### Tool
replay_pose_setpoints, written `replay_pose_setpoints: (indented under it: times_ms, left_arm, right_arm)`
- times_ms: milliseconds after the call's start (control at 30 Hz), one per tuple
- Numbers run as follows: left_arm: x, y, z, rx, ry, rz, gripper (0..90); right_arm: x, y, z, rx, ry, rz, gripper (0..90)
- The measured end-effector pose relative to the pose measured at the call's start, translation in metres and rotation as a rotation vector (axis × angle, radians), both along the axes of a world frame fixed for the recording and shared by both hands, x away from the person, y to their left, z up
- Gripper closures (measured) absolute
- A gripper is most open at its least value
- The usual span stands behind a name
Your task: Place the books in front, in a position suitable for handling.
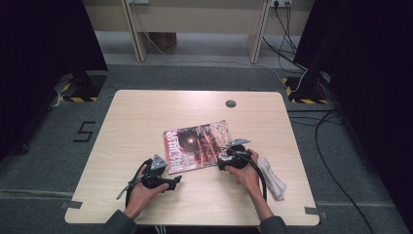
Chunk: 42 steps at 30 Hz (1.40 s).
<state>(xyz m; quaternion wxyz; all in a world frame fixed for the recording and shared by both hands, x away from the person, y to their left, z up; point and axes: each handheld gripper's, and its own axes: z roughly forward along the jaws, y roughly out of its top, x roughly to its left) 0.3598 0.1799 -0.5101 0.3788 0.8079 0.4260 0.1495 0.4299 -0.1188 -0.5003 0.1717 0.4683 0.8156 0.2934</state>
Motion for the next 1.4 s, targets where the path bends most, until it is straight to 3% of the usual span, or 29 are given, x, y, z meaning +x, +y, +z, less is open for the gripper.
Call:
replay_pose_setpoints:
  times_ms: [167, 333, 400, 567, 733, 900, 1133, 1167, 1400]
  left_arm:
    - [0.000, 0.000, 0.000, 0.000, 0.000, -0.001, 21.5]
    - [0.000, 0.000, 0.000, 0.000, -0.001, -0.001, 21.5]
    - [0.000, 0.000, 0.000, -0.001, -0.001, 0.001, 21.6]
    - [0.000, 0.000, 0.000, -0.001, -0.001, -0.001, 21.6]
    - [0.000, 0.000, 0.000, -0.001, -0.002, 0.000, 21.6]
    - [0.000, 0.001, 0.001, -0.001, -0.002, 0.007, 21.7]
    - [-0.002, 0.002, 0.001, 0.009, -0.010, 0.013, 22.0]
    - [-0.003, 0.001, 0.001, 0.009, -0.010, 0.011, 22.1]
    - [-0.002, 0.003, 0.001, 0.007, -0.001, 0.013, 22.0]
  right_arm:
    - [-0.003, 0.004, -0.002, -0.037, -0.008, 0.023, 15.7]
    - [-0.005, 0.004, 0.000, 0.010, 0.008, 0.045, 19.6]
    - [-0.004, 0.001, 0.001, 0.030, 0.008, 0.015, 21.2]
    - [0.001, -0.011, -0.001, 0.012, 0.022, -0.028, 18.2]
    - [0.002, -0.014, -0.003, 0.051, 0.045, -0.025, 20.7]
    - [-0.003, -0.007, -0.002, 0.038, 0.054, -0.003, 20.8]
    - [-0.028, 0.001, -0.001, 0.045, 0.059, 0.059, 20.4]
    - [-0.038, 0.007, -0.001, 0.022, 0.054, 0.095, 18.9]
    - [-0.047, 0.020, -0.001, 0.085, 0.069, 0.136, 16.9]
